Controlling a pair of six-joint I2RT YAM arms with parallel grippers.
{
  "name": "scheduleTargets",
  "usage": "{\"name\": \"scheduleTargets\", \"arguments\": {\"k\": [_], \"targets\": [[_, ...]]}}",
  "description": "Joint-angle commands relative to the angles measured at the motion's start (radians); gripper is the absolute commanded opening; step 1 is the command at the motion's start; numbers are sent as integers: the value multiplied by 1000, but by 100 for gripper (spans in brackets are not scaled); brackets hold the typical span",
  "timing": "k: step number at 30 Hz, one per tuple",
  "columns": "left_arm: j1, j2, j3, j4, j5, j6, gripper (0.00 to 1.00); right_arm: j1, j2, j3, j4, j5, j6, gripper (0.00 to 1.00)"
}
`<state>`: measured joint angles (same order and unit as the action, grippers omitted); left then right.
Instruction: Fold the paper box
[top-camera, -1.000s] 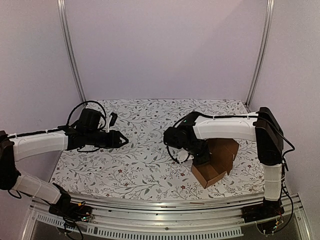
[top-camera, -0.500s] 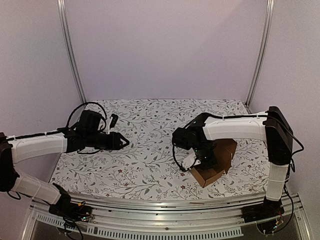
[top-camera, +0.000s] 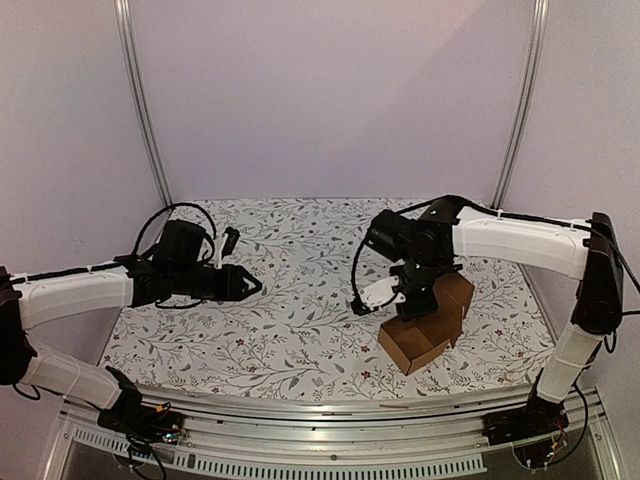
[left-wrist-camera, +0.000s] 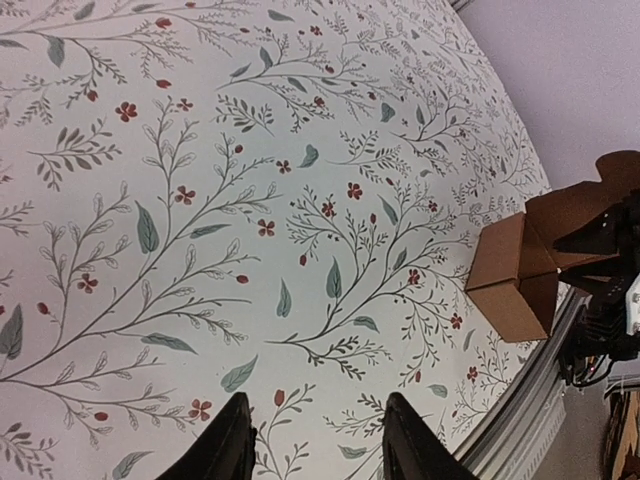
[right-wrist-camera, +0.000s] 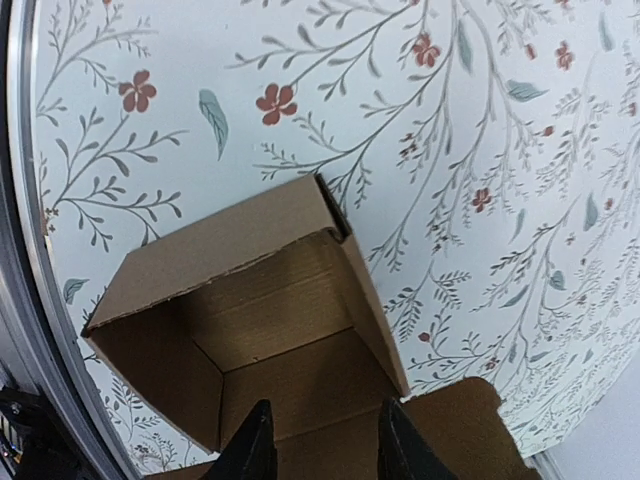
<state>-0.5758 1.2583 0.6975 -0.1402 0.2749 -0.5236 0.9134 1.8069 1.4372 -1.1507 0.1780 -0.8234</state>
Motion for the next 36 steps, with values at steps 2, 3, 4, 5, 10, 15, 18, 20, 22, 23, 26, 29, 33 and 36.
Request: {"name": "scheduleTargets", "arguments": {"k": [2, 3, 4, 5, 10, 15, 18, 20, 22, 23, 26, 29, 33, 36], "targets": [[-15, -47, 40, -32, -62, 26, 44, -60, -200, 57, 117, -217, 25, 58], [-15, -52, 42, -39, -74, 29, 44, -81, -218, 39, 164, -260, 49, 86], [-15, -55, 43, -44, -85, 32, 44, -107, -227, 33, 175, -329, 114, 97], [-15, -56, 45, -48, -93, 33, 45, -127, -207, 44, 111, -423, 138, 99], [-23, -55, 51, -56, -98, 24, 45, -136, -53, 176, -124, -571, -41, 80], [-43, -60, 42, -52, -114, 7, 45, -134, -81, 32, 52, -414, -213, 64], [-55, -59, 36, -48, -121, 2, 45, -133, -85, -28, 151, -337, -267, 60], [-60, -58, 31, -45, -125, 1, 45, -133, -79, -44, 186, -320, -275, 59], [-62, -56, 27, -44, -125, 1, 45, -134, -69, -51, 208, -315, -277, 60], [-64, -54, 25, -43, -125, 0, 45, -134, -59, -57, 220, -314, -277, 60], [-65, -47, 23, -37, -122, -1, 45, -133, -33, -77, 256, -292, -291, 60], [-67, -43, 25, -36, -119, 0, 45, -133, 7, -89, 265, -247, -319, 59], [-67, -46, 24, -38, -119, 4, 45, -128, 66, -103, 265, -190, -354, 56], [-67, -43, 21, -36, -121, 6, 45, -123, 87, -115, 279, -183, -359, 50]]}}
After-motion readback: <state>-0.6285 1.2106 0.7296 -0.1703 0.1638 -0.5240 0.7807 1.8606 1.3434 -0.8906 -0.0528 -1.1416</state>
